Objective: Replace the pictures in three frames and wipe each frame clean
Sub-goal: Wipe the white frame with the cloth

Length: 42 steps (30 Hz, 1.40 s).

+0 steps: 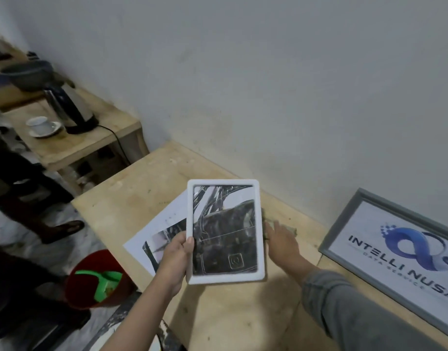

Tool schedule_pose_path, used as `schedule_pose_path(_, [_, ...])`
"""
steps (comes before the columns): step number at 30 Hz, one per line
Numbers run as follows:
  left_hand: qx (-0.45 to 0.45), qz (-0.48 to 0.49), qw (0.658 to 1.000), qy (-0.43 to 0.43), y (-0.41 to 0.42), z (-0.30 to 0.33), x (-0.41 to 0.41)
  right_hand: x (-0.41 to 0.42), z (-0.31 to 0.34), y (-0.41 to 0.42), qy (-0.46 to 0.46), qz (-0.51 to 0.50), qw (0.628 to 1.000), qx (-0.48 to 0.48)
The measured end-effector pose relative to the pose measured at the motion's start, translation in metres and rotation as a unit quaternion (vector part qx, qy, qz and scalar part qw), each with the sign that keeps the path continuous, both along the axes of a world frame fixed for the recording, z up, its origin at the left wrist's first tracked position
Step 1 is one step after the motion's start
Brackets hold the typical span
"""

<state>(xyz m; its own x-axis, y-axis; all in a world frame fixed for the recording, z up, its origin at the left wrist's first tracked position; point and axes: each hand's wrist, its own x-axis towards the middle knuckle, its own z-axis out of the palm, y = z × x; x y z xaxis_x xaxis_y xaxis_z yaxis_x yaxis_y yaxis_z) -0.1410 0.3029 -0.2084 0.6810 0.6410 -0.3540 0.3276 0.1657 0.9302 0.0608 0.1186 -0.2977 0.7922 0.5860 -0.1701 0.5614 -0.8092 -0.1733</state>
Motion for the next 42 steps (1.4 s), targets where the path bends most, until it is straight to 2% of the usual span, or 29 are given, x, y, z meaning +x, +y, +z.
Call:
schedule_pose_path(3, [-0.002, 0.001, 1.0, -0.011, 0.017, -0.003, 0.008, 0.011, -0.002, 0.007, -0.032, 0.003, 0.998, -0.051])
schedule_pose_path(5, [0.004, -0.003, 1.0, -0.009, 0.022, -0.003, 0.014, 0.021, 0.004, 0.013, -0.025, -0.008, 0.999, -0.038])
schedule_pose_path(7, [0.012, 0.003, 1.0, -0.012, 0.024, -0.003, 0.019, 0.029, 0.017, 0.018, 0.028, -0.081, 0.994, 0.067])
schedule_pose_path(9, [0.018, 0.013, 0.999, -0.023, 0.024, -0.001, 0.025, 0.037, 0.036, 0.02, 0.043, -0.145, 0.966, 0.211])
schedule_pose_path(12, [0.068, 0.02, 0.997, -0.006, 0.022, 0.006, 0.039, 0.041, 0.075, 0.018, -0.034, -0.146, 0.919, 0.363])
schedule_pose_path(15, [0.114, 0.016, 0.993, -0.003, 0.018, 0.013, 0.052, 0.039, 0.112, 0.014, -0.13, -0.098, 0.892, 0.422])
schedule_pose_path(17, [0.114, 0.013, 0.993, -0.013, 0.012, 0.016, 0.061, 0.035, 0.127, 0.016, -0.196, -0.009, 0.899, 0.391])
schedule_pose_path(20, [0.094, 0.017, 0.995, -0.039, -0.005, 0.026, 0.072, 0.028, 0.126, 0.012, -0.265, 0.128, 0.918, 0.265])
schedule_pose_path(22, [0.089, 0.023, 0.994, -0.056, -0.017, 0.033, 0.074, 0.016, 0.119, 0.004, -0.271, 0.161, 0.922, 0.224])
schedule_pose_path(26, [0.096, 0.044, 0.993, -0.061, -0.018, 0.038, 0.073, -0.024, 0.102, -0.021, -0.27, 0.195, 0.911, 0.245])
schedule_pose_path(28, [0.107, 0.046, 0.992, -0.055, -0.014, 0.038, 0.073, -0.049, 0.1, -0.035, -0.223, 0.236, 0.921, 0.215])
schedule_pose_path(31, [0.137, 0.036, 0.988, -0.062, -0.012, 0.04, 0.071, -0.066, 0.119, -0.048, -0.025, 0.231, 0.965, 0.121])
schedule_pose_path(33, [0.142, 0.021, 0.987, -0.074, -0.014, 0.04, 0.068, -0.061, 0.144, -0.048, 0.024, 0.191, 0.968, 0.164])
schedule_pose_path(35, [0.138, 0.007, 0.987, -0.078, -0.016, 0.04, 0.067, -0.047, 0.169, -0.046, -0.045, 0.145, 0.953, 0.261])
schedule_pose_path(37, [0.128, -0.012, 0.988, -0.084, -0.021, 0.043, 0.066, -0.028, 0.186, -0.041, -0.168, 0.128, 0.932, 0.295])
schedule_pose_path(39, [0.112, -0.025, 0.989, -0.09, -0.026, 0.048, 0.066, -0.011, 0.191, -0.035, -0.257, 0.121, 0.926, 0.249])
schedule_pose_path(42, [0.081, -0.013, 0.992, -0.1, -0.027, 0.051, 0.066, -0.005, 0.172, -0.029, -0.335, 0.16, 0.915, 0.158])
